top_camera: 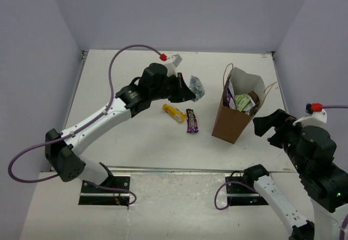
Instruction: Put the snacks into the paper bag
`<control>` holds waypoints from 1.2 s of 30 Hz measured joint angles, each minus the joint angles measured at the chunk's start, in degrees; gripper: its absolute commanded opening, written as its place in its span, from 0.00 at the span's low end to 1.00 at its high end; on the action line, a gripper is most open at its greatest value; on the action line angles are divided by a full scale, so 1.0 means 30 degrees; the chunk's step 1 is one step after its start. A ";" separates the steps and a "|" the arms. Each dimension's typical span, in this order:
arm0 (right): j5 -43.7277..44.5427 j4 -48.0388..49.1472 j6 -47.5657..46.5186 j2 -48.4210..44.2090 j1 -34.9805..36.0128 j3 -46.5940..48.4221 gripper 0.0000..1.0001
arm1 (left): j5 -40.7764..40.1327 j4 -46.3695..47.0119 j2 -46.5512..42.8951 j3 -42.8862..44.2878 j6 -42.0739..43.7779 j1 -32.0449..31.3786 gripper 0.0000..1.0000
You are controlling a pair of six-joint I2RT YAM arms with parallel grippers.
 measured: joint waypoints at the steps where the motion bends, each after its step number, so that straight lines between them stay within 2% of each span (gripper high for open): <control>1: 0.0000 0.0000 0.0000 -0.0007 0.0000 0.0000 0.99 | 0.0240 0.0138 0.0780 0.1501 0.0284 -0.0561 0.00; 4: 0.0007 0.0000 0.0015 -0.0007 0.0000 0.0000 0.99 | 0.0969 0.0233 0.3271 0.6193 0.0969 -0.2142 0.00; 8: 0.0117 0.0000 0.0015 -0.0007 0.0000 0.0015 0.99 | 0.1574 0.0204 0.5566 1.0185 0.1392 -0.3220 0.00; 13: 0.0313 -0.0007 0.0007 -0.0007 0.0000 0.0182 0.99 | 0.1974 -0.0015 0.7650 1.2954 0.1566 -0.3308 0.00; 17: 0.0568 -0.0007 0.0000 -0.0007 0.0000 0.0488 0.99 | 0.2120 -0.0197 0.8794 1.3799 0.1566 -0.3293 0.02; 18: 0.0597 -0.0007 -0.0007 -0.0007 0.0000 0.0554 0.99 | 0.2142 -0.0233 0.9078 1.3981 0.1574 -0.3293 0.05; 19: 0.0627 -0.0007 -0.0007 -0.0007 0.0000 0.0605 0.99 | 0.2142 -0.0233 0.9289 1.4112 0.1574 -0.3293 0.13; 20: 0.0648 0.0000 -0.0007 -0.0007 0.0000 0.0634 0.99 | 0.2135 -0.0248 0.9515 1.4236 0.1617 -0.3293 0.34; 23: 0.0656 -0.0007 0.0000 -0.0007 0.0000 0.0648 0.99 | 0.2076 -0.0364 0.9959 1.4498 0.1785 -0.3293 0.52; 34: 0.0707 -0.0007 -0.0007 -0.0007 0.0000 0.0648 0.99 | 0.0750 -0.0670 0.9500 1.4579 0.2630 -0.3235 0.65; 36: 0.0831 -0.0007 -0.0015 -0.0007 0.0000 0.0648 0.99 | -0.0313 -0.0707 0.8684 1.3814 0.2929 -0.3198 0.71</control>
